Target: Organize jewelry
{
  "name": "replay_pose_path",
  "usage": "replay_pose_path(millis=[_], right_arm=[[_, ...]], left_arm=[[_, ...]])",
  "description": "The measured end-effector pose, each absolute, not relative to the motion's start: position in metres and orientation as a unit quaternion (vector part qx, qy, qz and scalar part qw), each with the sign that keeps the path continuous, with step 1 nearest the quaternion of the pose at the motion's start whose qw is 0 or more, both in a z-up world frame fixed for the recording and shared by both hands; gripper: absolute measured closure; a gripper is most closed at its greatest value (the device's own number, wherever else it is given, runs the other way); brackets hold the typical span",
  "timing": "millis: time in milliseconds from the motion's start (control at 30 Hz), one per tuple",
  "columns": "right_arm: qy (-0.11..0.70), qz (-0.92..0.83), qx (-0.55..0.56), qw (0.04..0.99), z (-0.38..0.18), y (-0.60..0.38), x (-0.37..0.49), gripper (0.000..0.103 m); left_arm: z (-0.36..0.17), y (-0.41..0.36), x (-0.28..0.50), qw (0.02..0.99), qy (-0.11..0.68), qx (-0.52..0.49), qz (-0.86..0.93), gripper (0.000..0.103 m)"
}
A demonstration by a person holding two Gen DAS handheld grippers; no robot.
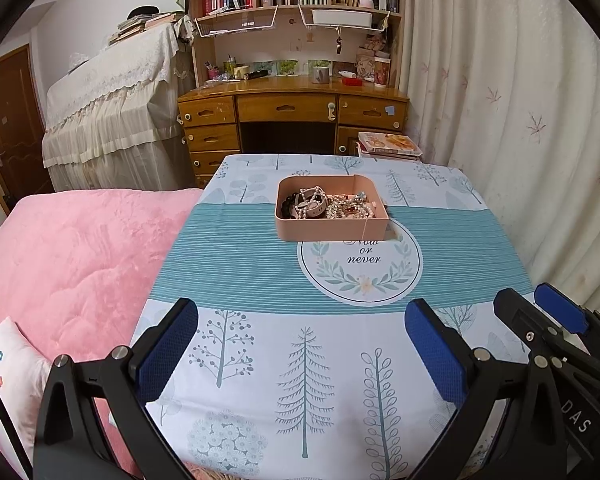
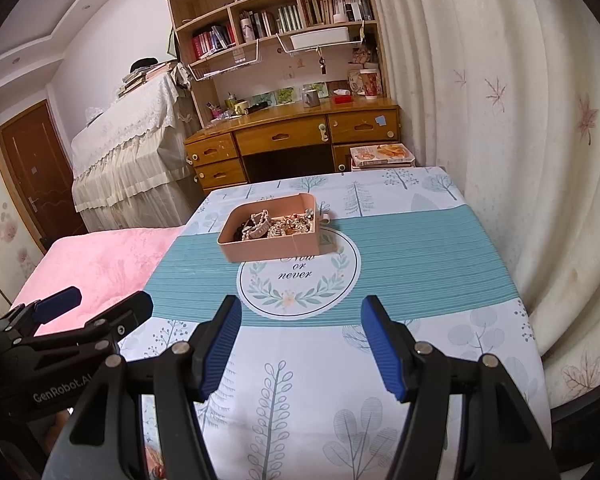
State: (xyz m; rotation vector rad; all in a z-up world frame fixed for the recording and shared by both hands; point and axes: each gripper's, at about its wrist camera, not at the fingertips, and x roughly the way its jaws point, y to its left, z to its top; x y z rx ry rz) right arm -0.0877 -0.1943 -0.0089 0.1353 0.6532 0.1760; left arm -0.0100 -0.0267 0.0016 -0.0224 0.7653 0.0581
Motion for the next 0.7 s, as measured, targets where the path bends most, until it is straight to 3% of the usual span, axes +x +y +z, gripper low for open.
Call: replay_pose_path(millis=[700], right_arm=[[0.327,0.086,0.067,0.939,-0.0147,-0.1948,-0.0859,0.040]], left_arm=[[-0.0052,-0.0186,-0.0034,0.922,0.386,-0.016,0.027,0.001]])
